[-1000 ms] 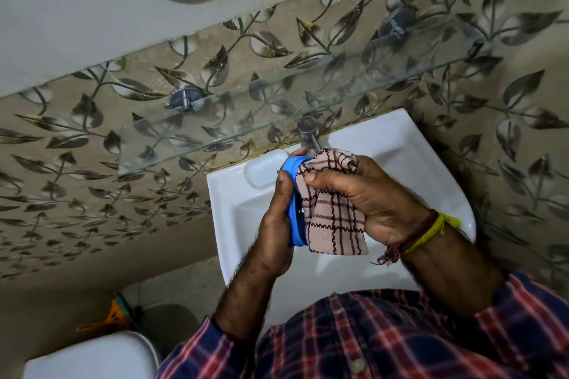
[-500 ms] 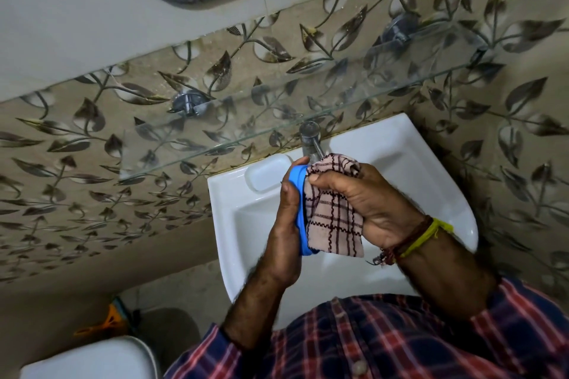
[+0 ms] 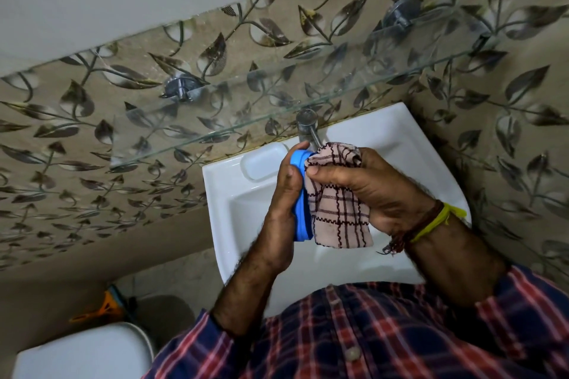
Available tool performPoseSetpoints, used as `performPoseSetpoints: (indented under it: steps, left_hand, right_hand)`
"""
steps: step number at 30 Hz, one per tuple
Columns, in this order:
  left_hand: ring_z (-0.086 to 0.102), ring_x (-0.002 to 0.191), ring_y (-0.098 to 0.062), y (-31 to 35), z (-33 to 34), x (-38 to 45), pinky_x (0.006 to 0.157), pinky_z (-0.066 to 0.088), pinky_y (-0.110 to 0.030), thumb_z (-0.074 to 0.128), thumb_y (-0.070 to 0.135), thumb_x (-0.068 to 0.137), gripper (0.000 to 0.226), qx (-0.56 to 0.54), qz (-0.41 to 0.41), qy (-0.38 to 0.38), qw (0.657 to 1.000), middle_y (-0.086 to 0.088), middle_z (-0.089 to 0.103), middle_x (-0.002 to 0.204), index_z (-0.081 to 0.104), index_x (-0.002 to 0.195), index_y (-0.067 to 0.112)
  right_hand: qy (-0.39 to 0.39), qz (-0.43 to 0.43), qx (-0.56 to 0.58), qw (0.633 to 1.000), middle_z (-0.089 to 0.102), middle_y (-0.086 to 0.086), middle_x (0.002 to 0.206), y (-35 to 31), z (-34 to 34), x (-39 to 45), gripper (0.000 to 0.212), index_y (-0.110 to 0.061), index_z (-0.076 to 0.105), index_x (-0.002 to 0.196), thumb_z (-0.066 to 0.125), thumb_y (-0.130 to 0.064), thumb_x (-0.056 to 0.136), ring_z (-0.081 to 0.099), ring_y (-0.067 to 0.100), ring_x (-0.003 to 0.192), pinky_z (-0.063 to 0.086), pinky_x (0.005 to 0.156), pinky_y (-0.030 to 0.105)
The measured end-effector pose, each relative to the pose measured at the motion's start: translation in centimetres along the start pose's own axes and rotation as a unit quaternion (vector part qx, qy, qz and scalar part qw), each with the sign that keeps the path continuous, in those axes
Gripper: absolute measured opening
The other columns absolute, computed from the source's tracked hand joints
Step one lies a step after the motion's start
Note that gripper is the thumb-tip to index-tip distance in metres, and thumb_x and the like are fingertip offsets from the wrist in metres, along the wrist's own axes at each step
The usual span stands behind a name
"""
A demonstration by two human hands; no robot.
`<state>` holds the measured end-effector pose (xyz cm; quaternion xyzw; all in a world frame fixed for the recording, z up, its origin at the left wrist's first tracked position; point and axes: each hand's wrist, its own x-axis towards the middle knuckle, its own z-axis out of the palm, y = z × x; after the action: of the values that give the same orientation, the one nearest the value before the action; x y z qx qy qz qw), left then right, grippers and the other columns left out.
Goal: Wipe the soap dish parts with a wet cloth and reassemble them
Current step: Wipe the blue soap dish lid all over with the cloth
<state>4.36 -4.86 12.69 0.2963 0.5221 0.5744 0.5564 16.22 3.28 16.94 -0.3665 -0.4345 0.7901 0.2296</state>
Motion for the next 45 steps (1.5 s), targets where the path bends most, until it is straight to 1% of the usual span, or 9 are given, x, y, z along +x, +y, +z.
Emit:
performPoseSetpoints:
  steps: [12,17,20,29,34,36,40,43,45]
  left_hand:
    - [0.061,0.127,-0.028,0.0,0.0,0.7,0.103,0.051,-0.047,0.033,0.055,0.098,0.056,-0.029,-0.021,0.01,0.999,-0.007,0.065,0.138,0.042,0.149,0.033]
    - [0.066,0.121,-0.03,0.0,-0.1,1.2,0.1,0.052,-0.05,0.039,0.063,0.093,0.06,-0.036,-0.019,0.022,0.999,-0.009,0.069,0.13,0.044,0.148,0.038]
    - [0.068,0.115,-0.027,0.1,-0.2,1.6,0.096,0.054,-0.045,0.04,0.06,0.094,0.058,-0.046,-0.025,0.028,0.998,-0.008,0.069,0.128,0.046,0.147,0.036]
    - [0.064,0.118,-0.034,0.4,-0.2,1.8,0.105,0.047,-0.052,0.038,0.059,0.097,0.055,-0.073,-0.03,0.042,0.996,-0.012,0.068,0.127,0.052,0.144,0.032]
    - [0.072,0.097,-0.021,0.3,-0.3,1.9,0.086,0.058,-0.037,0.039,0.061,0.091,0.054,-0.068,-0.03,0.049,0.996,-0.004,0.075,0.11,0.063,0.132,0.036]
    - [0.071,0.098,-0.023,0.4,-0.4,1.9,0.088,0.056,-0.038,0.041,0.061,0.089,0.05,-0.074,-0.044,0.058,0.995,-0.006,0.075,0.109,0.07,0.123,0.037]
    - [0.067,0.108,-0.025,0.6,-0.5,2.0,0.093,0.053,-0.041,0.042,0.063,0.092,0.061,-0.07,-0.053,0.081,0.993,-0.009,0.069,0.12,0.059,0.138,0.028]
    - [0.074,0.096,-0.023,0.6,-0.3,1.7,0.083,0.058,-0.037,0.036,0.061,0.098,0.051,-0.074,-0.075,0.09,0.99,-0.007,0.077,0.103,0.074,0.116,0.033]
    - [0.073,0.097,-0.022,0.6,-0.3,1.9,0.085,0.057,-0.038,0.036,0.059,0.099,0.046,-0.077,-0.082,0.09,0.99,-0.004,0.077,0.108,0.071,0.119,0.036]
  right_hand:
    - [-0.01,-0.007,-0.031,0.999,0.074,0.011,0.088,0.7,0.0,0.6,0.014,-0.008,0.074,0.099,0.065,0.0,0.091,0.072,0.022,0.082,0.062,0.074,0.035]
    - [-0.01,0.008,-0.093,0.996,0.074,0.008,0.08,0.9,0.2,0.4,0.009,-0.002,0.072,0.097,0.066,0.0,0.091,0.072,0.017,0.074,0.059,0.065,0.031]
    - [0.002,0.001,-0.097,0.995,0.074,0.014,0.087,1.2,0.2,0.5,0.011,0.0,0.072,0.099,0.068,-0.001,0.09,0.072,0.023,0.08,0.061,0.075,0.04]
    - [-0.025,-0.021,-0.14,0.99,0.076,0.014,0.084,1.7,0.2,0.4,0.008,-0.005,0.075,0.089,0.069,0.0,0.088,0.072,0.022,0.079,0.06,0.08,0.041]
    - [-0.039,-0.032,-0.19,0.981,0.074,0.025,0.087,2.4,0.1,0.1,0.003,0.003,0.073,0.088,0.07,0.003,0.087,0.069,0.026,0.076,0.058,0.08,0.044]
    - [-0.042,-0.046,-0.193,0.979,0.074,0.022,0.084,2.5,0.1,0.1,0.003,0.003,0.073,0.088,0.07,0.004,0.086,0.068,0.025,0.075,0.058,0.079,0.042]
    - [-0.108,-0.066,-0.236,0.964,0.071,0.03,0.086,2.1,-0.2,0.1,0.008,0.012,0.068,0.092,0.069,0.006,0.088,0.067,0.027,0.073,0.058,0.072,0.036]
    - [-0.119,-0.074,-0.272,0.952,0.071,0.026,0.079,1.9,-0.5,0.4,0.008,0.013,0.066,0.088,0.068,0.006,0.088,0.067,0.02,0.067,0.057,0.067,0.03]
    - [-0.133,-0.082,-0.294,0.943,0.073,0.02,0.078,1.9,-0.6,0.4,0.008,0.011,0.067,0.089,0.07,0.003,0.088,0.07,0.024,0.067,0.059,0.067,0.031]
